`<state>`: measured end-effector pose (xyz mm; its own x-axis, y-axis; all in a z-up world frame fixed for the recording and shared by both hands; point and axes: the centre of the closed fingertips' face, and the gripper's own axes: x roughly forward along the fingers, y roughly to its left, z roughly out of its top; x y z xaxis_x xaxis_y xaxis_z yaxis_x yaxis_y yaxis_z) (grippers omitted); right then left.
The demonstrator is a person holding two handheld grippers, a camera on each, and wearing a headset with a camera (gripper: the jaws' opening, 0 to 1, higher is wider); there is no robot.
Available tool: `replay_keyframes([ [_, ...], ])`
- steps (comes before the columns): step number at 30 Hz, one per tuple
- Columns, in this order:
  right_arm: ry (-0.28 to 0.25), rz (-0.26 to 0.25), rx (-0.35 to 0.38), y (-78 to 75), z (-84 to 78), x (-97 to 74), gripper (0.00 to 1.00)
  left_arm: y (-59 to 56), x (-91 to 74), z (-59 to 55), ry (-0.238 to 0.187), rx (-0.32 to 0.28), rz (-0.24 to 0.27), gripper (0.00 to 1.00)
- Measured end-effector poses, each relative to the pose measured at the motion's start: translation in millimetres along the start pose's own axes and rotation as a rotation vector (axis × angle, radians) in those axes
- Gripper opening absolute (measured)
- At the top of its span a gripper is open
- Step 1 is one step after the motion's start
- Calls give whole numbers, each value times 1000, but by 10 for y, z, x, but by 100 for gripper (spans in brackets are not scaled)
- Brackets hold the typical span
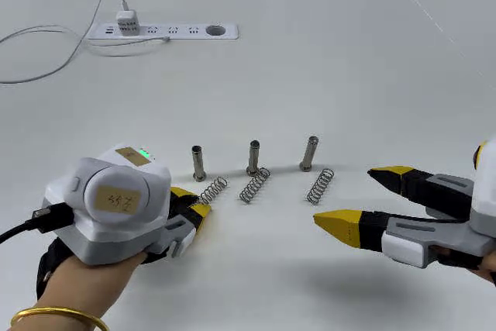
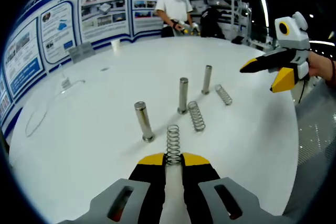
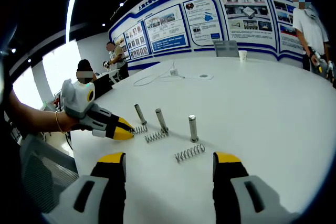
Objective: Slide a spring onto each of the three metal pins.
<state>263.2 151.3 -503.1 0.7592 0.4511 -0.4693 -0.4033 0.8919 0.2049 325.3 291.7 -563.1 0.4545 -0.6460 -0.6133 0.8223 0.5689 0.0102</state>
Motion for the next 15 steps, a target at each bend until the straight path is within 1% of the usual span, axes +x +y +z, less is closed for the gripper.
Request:
replay_keyframes([
  [4,-12,1,3,13,31,-3,67,-11,-34,35,-21,49,10,11],
  [7,-20,-4,-7,33,70,-3,66,-42,-87,91,-46,68,8,10],
  [10,-31,1,8,62,106,6,64,-68,-142,142,-69,91,7,10],
  [15,-64,25,32,157,207,22,61,-127,-269,235,-111,98,1,10],
])
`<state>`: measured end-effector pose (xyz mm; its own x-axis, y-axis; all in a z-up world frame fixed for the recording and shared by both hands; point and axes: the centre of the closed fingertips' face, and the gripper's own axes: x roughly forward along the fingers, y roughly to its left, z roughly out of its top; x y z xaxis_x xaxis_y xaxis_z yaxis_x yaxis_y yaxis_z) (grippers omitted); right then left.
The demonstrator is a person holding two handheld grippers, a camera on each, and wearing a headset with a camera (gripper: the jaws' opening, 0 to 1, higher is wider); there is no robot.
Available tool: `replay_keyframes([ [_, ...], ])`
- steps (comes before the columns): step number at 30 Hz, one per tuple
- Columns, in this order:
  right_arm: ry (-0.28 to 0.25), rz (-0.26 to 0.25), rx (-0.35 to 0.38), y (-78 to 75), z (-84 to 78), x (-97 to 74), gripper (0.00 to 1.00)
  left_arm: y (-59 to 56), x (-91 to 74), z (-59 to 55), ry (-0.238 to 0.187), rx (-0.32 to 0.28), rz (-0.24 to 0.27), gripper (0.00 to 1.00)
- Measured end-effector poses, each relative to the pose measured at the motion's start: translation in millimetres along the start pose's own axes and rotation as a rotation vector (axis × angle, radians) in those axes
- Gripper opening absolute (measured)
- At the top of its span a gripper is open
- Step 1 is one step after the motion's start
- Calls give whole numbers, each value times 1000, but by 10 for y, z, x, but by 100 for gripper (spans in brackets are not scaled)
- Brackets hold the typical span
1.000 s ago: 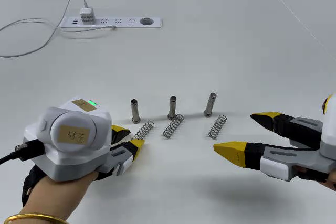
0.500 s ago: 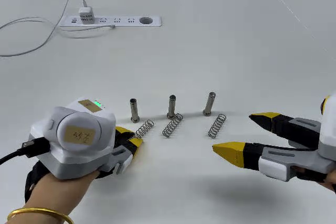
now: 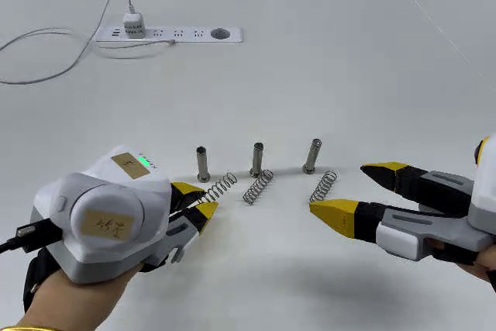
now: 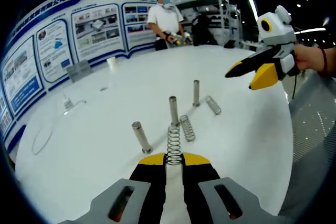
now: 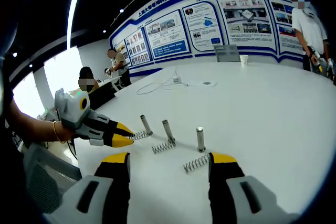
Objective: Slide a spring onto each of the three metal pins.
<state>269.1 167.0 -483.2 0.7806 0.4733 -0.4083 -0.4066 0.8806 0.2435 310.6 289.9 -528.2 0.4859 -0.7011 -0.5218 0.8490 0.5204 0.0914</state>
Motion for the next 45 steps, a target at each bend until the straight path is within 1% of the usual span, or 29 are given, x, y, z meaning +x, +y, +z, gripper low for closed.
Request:
replay_keyframes([
  [3,-23,20,24,70,62,23,59,-36,-69,80,-37,6,-1,10],
  [7,-54,64,88,184,142,67,56,-89,-156,196,-81,13,-8,10],
  [10,-73,87,123,243,188,97,54,-120,-216,287,-113,18,-11,10],
  [15,-107,133,195,360,278,137,49,-180,-302,436,-173,13,-20,10],
  [19,-137,179,245,462,360,162,45,-217,-352,520,-211,10,-27,10],
  [20,-147,194,267,493,389,170,44,-230,-366,546,-224,3,-33,10],
  [22,-162,214,293,530,429,179,43,-245,-387,581,-242,-12,-39,10],
  [25,-169,239,314,577,462,193,39,-267,-415,629,-270,-32,-48,10],
  [28,-172,261,336,622,481,211,36,-291,-439,666,-291,-35,-55,10],
  [32,-170,286,357,680,485,230,32,-330,-466,721,-327,-55,-73,10],
  [38,-184,330,406,765,531,242,29,-382,-489,772,-352,-58,-94,10],
  [45,-198,360,436,810,578,244,21,-428,-530,847,-387,-58,-111,10],
])
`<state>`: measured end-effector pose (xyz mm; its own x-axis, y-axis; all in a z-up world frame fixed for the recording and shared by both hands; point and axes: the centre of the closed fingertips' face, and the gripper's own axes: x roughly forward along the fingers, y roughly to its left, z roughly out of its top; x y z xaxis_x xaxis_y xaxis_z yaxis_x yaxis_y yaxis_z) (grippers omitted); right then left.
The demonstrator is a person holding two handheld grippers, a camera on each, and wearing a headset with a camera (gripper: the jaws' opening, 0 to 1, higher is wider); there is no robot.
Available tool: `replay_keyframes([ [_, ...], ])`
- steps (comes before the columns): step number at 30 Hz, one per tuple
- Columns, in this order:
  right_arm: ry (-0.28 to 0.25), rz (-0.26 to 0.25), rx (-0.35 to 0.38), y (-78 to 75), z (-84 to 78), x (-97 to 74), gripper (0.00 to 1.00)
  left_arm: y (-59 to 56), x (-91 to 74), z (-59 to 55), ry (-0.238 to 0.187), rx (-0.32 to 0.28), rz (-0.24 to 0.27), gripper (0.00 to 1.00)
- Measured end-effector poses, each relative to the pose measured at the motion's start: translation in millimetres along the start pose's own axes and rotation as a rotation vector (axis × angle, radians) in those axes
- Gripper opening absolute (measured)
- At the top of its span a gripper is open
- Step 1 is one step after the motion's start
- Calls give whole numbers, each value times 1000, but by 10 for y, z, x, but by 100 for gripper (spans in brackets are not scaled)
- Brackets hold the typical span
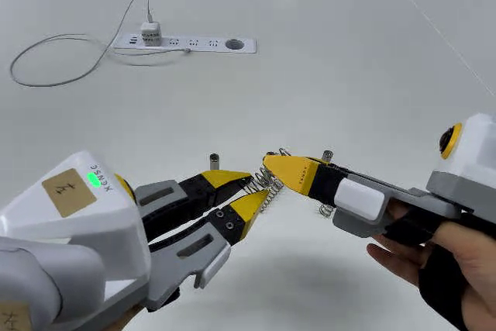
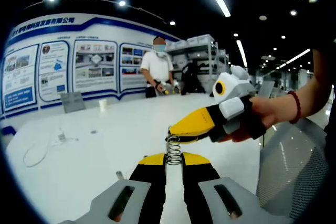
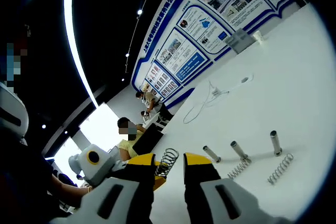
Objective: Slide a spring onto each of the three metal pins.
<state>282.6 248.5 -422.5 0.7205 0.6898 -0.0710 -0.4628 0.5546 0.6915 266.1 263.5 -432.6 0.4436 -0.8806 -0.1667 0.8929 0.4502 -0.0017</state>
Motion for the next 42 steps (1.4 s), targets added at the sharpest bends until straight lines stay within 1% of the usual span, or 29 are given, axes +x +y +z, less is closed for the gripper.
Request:
replay_keyframes([
  [4,-6,12,13,24,8,4,18,-16,-5,29,-13,-2,-5,10],
  [6,1,20,25,37,-4,3,15,-21,-7,35,-15,-1,-6,10],
  [10,-5,35,29,65,-1,11,13,-19,-13,38,-10,11,1,10],
  [14,-10,54,25,105,-1,21,12,-14,-11,31,9,23,6,11],
  [17,-6,55,17,111,-7,29,11,-7,-12,14,21,12,10,11],
  [21,-1,51,-11,116,-15,45,11,6,-10,-4,35,7,20,11],
  [22,3,45,-26,113,-19,54,11,15,-8,-18,48,-1,25,11],
  [24,4,36,-47,104,-17,66,11,29,-7,-50,72,4,32,12],
  [25,1,32,-57,100,-5,73,11,43,-13,-96,103,9,39,12],
  [29,-4,13,-89,70,31,91,11,58,-32,-156,128,4,47,18],
  [32,-12,-6,-141,51,70,111,11,102,-66,-235,172,22,69,22],
  [33,-13,-12,-156,42,80,119,11,114,-72,-244,176,28,76,23],
  [35,-10,-39,-220,-1,105,143,11,134,-89,-264,187,29,88,26],
  [38,1,-55,-285,-9,110,200,11,179,-116,-320,214,17,109,31],
  [40,11,-64,-338,-21,108,251,11,193,-124,-336,212,7,111,35],
  [42,23,-67,-374,-18,98,309,11,203,-133,-355,216,-10,113,38],
])
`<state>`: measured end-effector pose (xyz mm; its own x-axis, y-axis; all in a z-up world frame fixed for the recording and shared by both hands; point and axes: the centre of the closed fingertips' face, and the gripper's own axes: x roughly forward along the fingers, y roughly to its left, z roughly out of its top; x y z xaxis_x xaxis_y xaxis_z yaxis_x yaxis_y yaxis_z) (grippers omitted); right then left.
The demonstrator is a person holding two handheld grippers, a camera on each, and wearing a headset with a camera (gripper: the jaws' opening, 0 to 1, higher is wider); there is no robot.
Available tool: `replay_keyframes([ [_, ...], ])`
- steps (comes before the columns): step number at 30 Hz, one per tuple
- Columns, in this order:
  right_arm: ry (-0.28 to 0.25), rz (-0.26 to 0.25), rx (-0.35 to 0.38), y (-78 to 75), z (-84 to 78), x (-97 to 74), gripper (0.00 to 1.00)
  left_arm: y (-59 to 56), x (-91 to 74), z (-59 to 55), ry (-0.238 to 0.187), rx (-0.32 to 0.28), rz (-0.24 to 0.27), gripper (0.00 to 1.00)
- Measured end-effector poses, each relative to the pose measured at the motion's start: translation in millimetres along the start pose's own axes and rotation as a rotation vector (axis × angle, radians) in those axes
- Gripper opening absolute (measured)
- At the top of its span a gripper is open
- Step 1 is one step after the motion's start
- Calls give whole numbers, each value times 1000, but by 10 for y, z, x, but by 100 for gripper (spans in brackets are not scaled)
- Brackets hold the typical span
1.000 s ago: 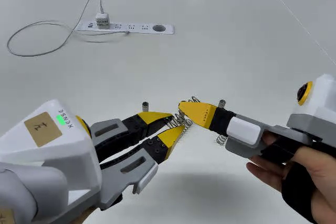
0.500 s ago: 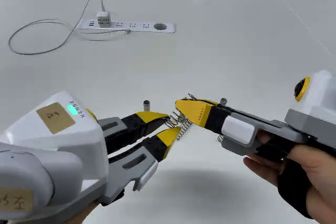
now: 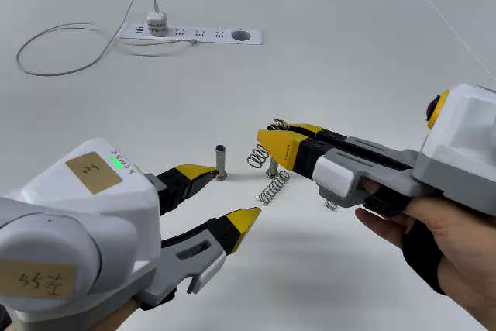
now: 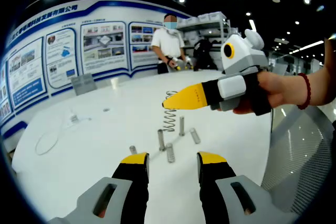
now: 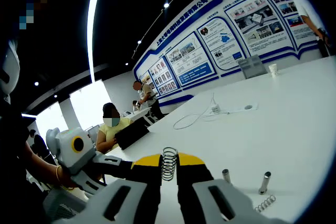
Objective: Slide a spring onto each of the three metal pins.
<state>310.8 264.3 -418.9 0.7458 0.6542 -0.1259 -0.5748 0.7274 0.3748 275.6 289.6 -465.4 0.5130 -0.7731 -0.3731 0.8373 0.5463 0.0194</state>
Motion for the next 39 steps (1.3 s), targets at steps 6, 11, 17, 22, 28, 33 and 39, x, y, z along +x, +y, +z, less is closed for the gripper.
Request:
replay_keyframes([
  [6,30,-15,-96,-36,-30,161,11,16,-4,-57,19,4,4,47],
  [11,46,-33,-150,-141,-59,264,11,17,-4,-84,17,-14,5,53],
  [17,50,-47,-155,-253,-96,375,11,16,16,-151,37,-27,5,63],
  [22,44,-65,-166,-323,-103,463,11,19,28,-179,41,-27,8,70],
  [28,61,-79,-180,-387,-173,566,11,34,40,-197,46,-34,14,76],
  [33,81,-80,-201,-425,-229,625,11,11,47,-229,54,-38,3,81],
  [39,94,-77,-225,-421,-258,660,11,21,54,-245,58,-49,7,86],
])
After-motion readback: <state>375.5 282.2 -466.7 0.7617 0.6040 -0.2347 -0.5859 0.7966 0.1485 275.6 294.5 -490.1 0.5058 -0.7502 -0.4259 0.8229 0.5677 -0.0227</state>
